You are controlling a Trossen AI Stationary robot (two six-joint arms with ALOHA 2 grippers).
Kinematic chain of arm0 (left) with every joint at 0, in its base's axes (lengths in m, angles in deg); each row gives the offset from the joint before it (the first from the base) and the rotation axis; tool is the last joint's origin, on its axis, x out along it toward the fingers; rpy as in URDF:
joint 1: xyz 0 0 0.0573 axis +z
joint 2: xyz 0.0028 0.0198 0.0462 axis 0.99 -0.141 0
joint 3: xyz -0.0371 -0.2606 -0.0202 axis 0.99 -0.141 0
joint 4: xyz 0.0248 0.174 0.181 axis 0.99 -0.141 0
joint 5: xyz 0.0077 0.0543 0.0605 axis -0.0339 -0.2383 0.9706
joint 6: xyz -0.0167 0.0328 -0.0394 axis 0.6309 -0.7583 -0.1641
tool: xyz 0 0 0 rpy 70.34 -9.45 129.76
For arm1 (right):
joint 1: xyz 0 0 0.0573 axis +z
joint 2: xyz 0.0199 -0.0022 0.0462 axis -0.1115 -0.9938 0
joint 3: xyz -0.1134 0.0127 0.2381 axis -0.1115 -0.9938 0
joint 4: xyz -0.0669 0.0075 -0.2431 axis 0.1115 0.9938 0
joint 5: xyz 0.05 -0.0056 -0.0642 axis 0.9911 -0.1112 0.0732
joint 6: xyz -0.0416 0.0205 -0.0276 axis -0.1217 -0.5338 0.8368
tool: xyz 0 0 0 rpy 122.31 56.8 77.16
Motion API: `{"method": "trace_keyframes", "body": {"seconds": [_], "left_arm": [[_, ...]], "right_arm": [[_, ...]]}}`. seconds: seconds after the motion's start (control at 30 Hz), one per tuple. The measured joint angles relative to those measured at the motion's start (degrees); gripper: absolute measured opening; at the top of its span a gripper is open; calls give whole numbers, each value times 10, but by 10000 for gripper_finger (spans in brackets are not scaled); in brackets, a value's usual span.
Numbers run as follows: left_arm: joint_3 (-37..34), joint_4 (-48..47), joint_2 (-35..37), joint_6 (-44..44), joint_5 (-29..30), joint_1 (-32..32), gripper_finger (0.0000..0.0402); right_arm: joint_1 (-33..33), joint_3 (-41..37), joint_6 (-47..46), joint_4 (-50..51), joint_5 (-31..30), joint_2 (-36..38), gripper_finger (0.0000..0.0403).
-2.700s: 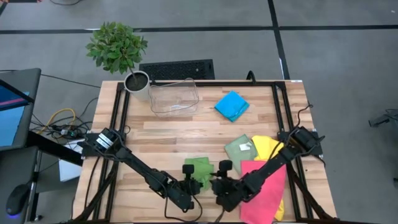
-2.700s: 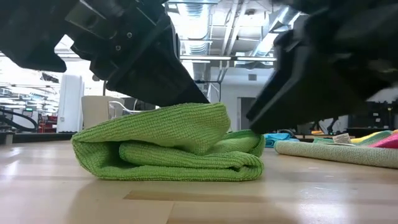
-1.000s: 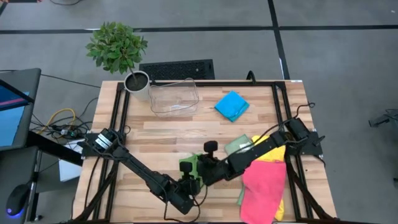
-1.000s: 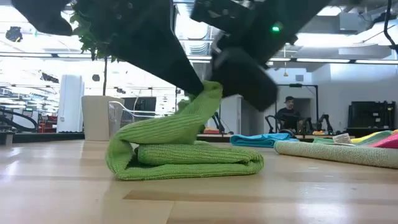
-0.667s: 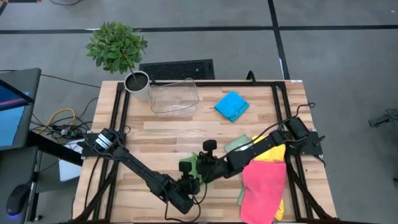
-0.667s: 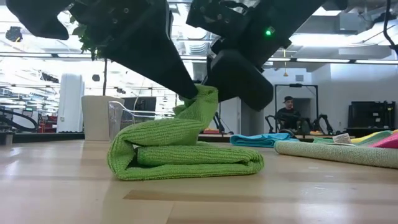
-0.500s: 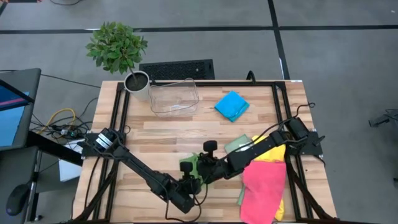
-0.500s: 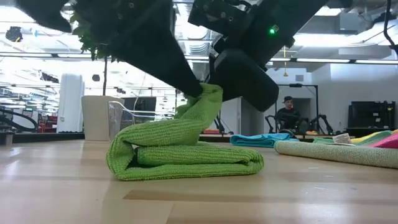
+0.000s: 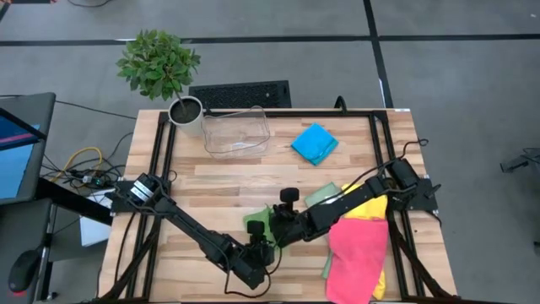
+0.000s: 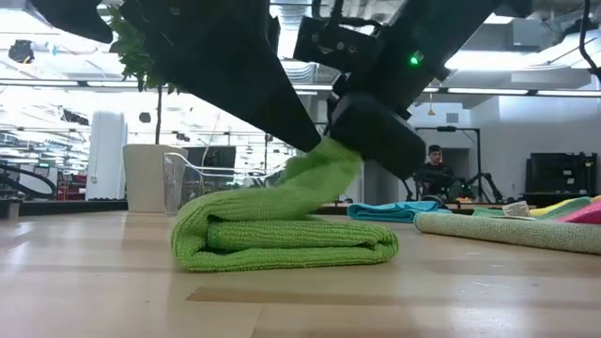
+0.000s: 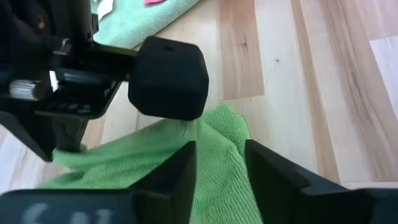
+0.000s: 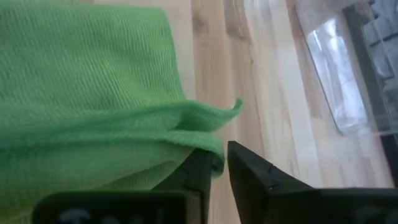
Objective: Fold microfiber towels
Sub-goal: Fold the green microfiber cloth
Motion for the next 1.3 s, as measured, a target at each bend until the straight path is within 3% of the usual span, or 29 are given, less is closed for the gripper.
{"method": "trace_keyframes", "body": {"seconds": [0.17,0.47,0.6,0.77,1.0,1.3], "left_arm": [[0,-2,0,10,-7,-4,170],[-1,-72,5,68,59,-41,161],[-24,-50,6,73,83,-50,150],[-80,34,6,76,59,-50,132],[-94,37,6,106,5,-65,104],[-109,-3,3,171,20,-83,61]], "right_arm": [[18,-1,-17,20,1,26,115],[50,0,-114,98,-11,89,159],[71,-10,-138,14,-25,87,168],[94,-49,-134,-149,-21,44,165],[112,-54,-179,-207,-23,-10,151],[127,-53,-230,-288,-19,-85,137]]}}
